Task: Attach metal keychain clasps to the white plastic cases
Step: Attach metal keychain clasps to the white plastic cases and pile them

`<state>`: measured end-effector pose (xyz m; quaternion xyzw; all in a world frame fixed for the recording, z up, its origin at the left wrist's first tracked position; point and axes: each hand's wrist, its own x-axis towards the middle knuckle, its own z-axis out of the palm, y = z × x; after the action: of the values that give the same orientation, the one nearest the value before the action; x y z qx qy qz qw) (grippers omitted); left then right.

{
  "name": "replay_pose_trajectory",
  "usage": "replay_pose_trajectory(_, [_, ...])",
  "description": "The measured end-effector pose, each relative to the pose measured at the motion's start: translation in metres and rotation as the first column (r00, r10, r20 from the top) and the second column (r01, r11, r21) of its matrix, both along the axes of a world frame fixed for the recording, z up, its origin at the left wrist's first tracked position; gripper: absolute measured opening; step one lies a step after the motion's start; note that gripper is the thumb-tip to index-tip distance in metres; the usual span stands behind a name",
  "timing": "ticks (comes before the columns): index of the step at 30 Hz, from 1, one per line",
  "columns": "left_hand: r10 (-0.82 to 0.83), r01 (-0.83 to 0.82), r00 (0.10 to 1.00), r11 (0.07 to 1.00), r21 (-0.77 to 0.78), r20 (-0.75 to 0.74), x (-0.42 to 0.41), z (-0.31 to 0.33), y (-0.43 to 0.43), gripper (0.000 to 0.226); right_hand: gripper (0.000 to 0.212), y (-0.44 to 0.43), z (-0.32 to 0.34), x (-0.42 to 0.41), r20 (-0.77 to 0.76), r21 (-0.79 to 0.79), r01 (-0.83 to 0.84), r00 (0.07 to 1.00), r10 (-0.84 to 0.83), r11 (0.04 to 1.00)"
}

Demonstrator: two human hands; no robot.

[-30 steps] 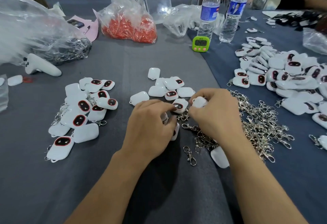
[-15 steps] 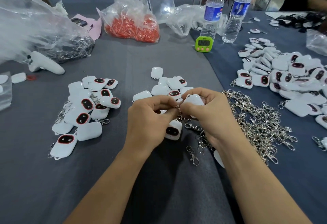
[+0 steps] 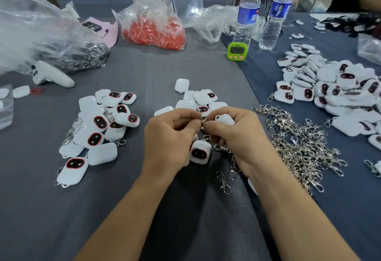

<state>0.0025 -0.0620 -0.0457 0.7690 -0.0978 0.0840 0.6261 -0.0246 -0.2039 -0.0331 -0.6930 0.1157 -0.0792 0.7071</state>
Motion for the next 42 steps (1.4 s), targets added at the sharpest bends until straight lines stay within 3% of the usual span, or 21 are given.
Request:
replay_pose_trajectory(3, [0.001,-0.004,0.999,0.998,0.066,0.043,-0.001,0.001,0.002,0.032,0.020,-0.003,0.001,-0.001,-0.004,0.021,0.017,1.000,-0.017,1.000])
replay_pose_trajectory(7, [0.062,-0.121,0.968,0.963,0.240,0.242,-0.003,0.000,0.006,0.024,0.014,-0.004,0.003,-0.001,-0.036,0.138,-0.039,0.998,0.045,0.990])
replay_pose_trajectory(11, [0.122,-0.196,0.947,0.952,0.234,0.296,-0.004,-0.001,0.003,0.014,0.012,-0.005,0.004,0.001,-0.075,0.157,0.003,0.997,0.009,0.988])
replay_pose_trajectory(13, [0.119,-0.177,0.958,0.962,0.209,0.262,-0.003,-0.001,0.002,0.014,0.009,-0.004,0.003,0.001,-0.088,0.031,0.070,0.994,-0.067,0.997])
replay_pose_trajectory(14, [0.108,-0.160,0.963,0.966,0.204,0.247,-0.003,-0.001,0.002,0.014,0.009,-0.004,0.001,0.001,-0.087,-0.108,0.130,0.986,-0.140,0.986])
replay_pose_trajectory(16, [0.092,-0.138,0.970,0.970,0.200,0.225,-0.003,0.000,0.002,0.014,0.015,-0.002,-0.002,0.001,-0.028,-0.407,0.240,0.961,-0.275,0.881])
replay_pose_trajectory(17, [0.090,-0.134,0.972,0.971,0.199,0.217,-0.003,0.000,0.002,0.014,0.017,-0.001,-0.002,0.001,0.022,-0.464,0.259,0.959,-0.281,0.847])
replay_pose_trajectory(20, [0.098,-0.142,0.972,0.968,0.207,0.213,-0.002,0.000,0.002,0.012,0.017,0.003,-0.001,0.000,0.111,-0.425,0.189,0.981,-0.157,0.885])
replay_pose_trajectory(22, [0.084,-0.126,0.975,0.972,0.199,0.203,0.000,-0.001,0.004,0.015,0.015,0.005,-0.001,-0.002,0.106,-0.480,0.142,0.989,-0.104,0.866])
replay_pose_trajectory(26, [0.040,-0.062,0.988,0.987,0.146,0.149,0.002,0.000,0.004,0.019,0.015,0.007,-0.002,-0.001,0.112,-0.467,0.156,0.987,-0.117,0.871])
replay_pose_trajectory(30, [0.004,-0.012,0.997,0.994,0.105,0.082,0.003,0.000,0.003,0.020,0.008,0.003,-0.001,0.002,0.069,-0.295,0.116,0.993,-0.100,0.948])
replay_pose_trajectory(34, [-0.039,0.030,0.996,0.993,0.115,0.075,0.005,0.001,0.007,0.013,0.015,0.001,0.000,0.002,-0.004,-0.203,0.028,1.000,-0.029,0.979])
replay_pose_trajectory(42, [-0.101,0.076,0.991,0.969,0.234,0.092,0.004,0.005,0.015,0.010,0.013,-0.001,-0.004,0.003,-0.045,-0.332,-0.042,0.999,0.028,0.943])
